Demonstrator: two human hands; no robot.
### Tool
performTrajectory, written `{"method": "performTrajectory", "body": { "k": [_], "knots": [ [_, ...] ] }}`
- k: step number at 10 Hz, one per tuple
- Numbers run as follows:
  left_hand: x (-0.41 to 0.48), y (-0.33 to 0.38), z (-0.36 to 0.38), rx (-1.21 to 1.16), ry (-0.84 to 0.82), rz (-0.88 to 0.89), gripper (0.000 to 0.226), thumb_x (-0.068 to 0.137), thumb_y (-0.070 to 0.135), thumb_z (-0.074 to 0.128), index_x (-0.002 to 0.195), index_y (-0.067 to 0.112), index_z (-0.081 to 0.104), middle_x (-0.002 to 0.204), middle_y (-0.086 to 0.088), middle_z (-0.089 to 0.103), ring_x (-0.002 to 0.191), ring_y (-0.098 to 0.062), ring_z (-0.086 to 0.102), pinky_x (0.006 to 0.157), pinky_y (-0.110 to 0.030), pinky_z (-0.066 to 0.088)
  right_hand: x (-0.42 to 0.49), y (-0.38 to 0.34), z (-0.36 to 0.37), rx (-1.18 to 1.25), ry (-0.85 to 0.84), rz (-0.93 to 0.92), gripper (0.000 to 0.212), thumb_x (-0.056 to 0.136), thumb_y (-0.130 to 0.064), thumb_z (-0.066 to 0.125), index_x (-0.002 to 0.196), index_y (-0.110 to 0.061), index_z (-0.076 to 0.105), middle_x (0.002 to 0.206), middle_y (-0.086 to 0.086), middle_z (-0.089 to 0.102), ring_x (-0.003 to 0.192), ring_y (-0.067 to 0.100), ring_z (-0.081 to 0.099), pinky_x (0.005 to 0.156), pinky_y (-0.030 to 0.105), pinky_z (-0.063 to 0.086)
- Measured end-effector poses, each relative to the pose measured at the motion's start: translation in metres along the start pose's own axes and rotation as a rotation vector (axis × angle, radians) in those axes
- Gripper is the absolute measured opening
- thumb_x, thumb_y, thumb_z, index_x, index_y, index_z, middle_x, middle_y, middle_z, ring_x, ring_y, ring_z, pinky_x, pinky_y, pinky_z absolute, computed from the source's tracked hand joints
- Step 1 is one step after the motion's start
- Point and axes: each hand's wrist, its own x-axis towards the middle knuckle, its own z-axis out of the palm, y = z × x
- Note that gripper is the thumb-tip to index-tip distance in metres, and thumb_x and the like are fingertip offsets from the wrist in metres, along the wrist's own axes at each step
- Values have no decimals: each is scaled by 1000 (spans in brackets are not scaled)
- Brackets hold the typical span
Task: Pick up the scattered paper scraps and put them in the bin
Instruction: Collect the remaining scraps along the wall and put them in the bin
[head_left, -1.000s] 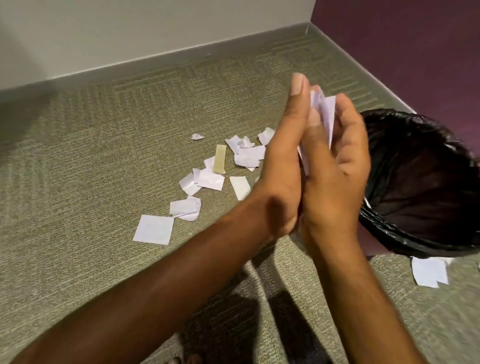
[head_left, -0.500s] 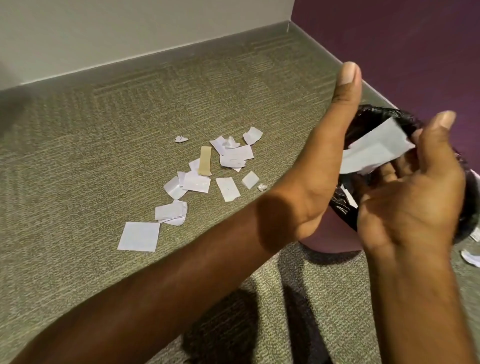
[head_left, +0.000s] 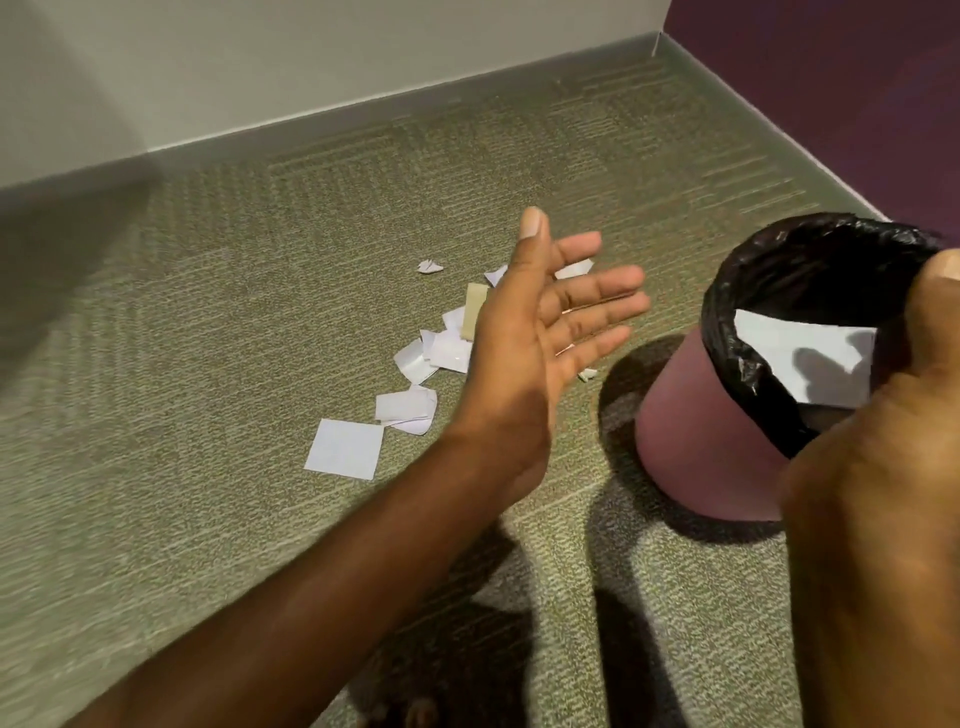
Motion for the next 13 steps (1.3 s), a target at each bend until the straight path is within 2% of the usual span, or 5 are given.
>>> {"method": "performTrajectory", "body": {
  "k": [3,6,8,10,13],
  "knots": [
    [20,-29,-130,270,335,-36,25,107,28,65,128,15,66,111,-8,78,96,-23,74,73,-31,59,-10,-40,173,162,221,-8,24,100,-10,70,120,3,67,123,34,69,109,49,67,94,46,52],
    [21,-95,-263,1117,498,-219,95,60,64,79,141,19,59,129,-4,67,116,-29,65,97,-52,59,-38,28,227,41,2,483,16,99,-8,73,101,-23,78,110,10,79,98,21,70,90,42,58],
    [15,-124,-280,1690,458,-166,106,68,77,81,150,15,54,155,-18,49,140,-41,47,100,-56,52,-62,90,250,-179,-231,620,18,101,-10,69,104,-28,75,104,-6,76,89,9,69,77,25,57],
    [17,-122,-291,1803,417,-51,74,87,63,74,143,16,61,140,-15,60,126,-37,55,91,-48,56,-72,122,280,-360,-458,556,16,102,-8,66,112,-20,71,102,-5,73,92,13,72,77,27,63],
    [21,-123,-301,1854,361,-46,74,91,54,64,151,14,49,140,-14,60,122,-36,56,87,-45,57,-75,156,340,-942,-897,-49,53,88,-40,82,135,-20,66,131,3,68,121,27,59,94,42,54]
  ]
}}
